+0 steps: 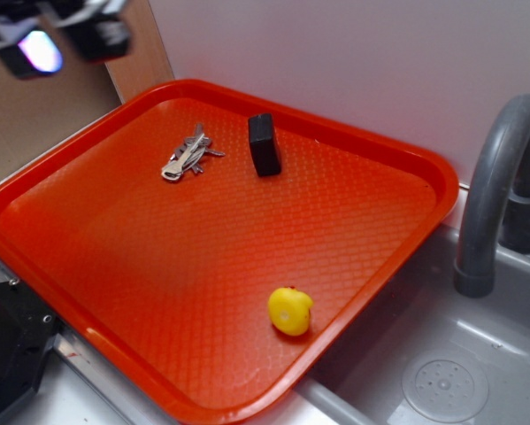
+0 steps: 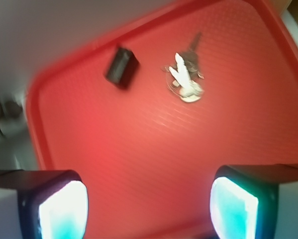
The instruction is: Grab the black box.
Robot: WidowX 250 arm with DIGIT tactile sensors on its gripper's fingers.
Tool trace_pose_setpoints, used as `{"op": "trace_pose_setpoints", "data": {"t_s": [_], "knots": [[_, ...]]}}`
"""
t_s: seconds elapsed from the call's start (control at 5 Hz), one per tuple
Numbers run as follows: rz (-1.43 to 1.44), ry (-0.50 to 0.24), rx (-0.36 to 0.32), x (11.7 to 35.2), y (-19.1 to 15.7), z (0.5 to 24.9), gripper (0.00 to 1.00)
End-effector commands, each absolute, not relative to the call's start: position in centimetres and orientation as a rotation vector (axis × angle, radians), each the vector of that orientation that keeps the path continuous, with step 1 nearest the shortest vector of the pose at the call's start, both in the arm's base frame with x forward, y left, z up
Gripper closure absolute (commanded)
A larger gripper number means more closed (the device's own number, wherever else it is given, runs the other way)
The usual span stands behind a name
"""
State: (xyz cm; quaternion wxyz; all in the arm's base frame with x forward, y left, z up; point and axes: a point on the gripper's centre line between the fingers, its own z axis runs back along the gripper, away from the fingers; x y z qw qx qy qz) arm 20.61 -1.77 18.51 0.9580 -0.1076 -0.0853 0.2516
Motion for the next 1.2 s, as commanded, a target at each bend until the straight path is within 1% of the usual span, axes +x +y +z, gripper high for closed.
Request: {"op": "trace_pose_setpoints", "data": {"t_s": [0.0, 0.2, 0.4, 0.6, 0.8, 1.0], "knots": [[0.724, -0.295, -0.165, 27.5, -3.4, 15.1, 0.00], [0.752, -0.300, -0.153, 29.2, -3.1, 13.4, 0.00], [0.756, -0.289, -0.121, 30.5, -3.0, 11.8, 0.00], [0.789, -0.282, -0.089, 32.2, -1.5, 9.7, 0.00], [0.804, -0.243, -0.050, 33.0, -0.4, 7.5, 0.00], [0.765, -0.119, -0.119, 33.8, 0.7, 5.6, 0.00]]}}
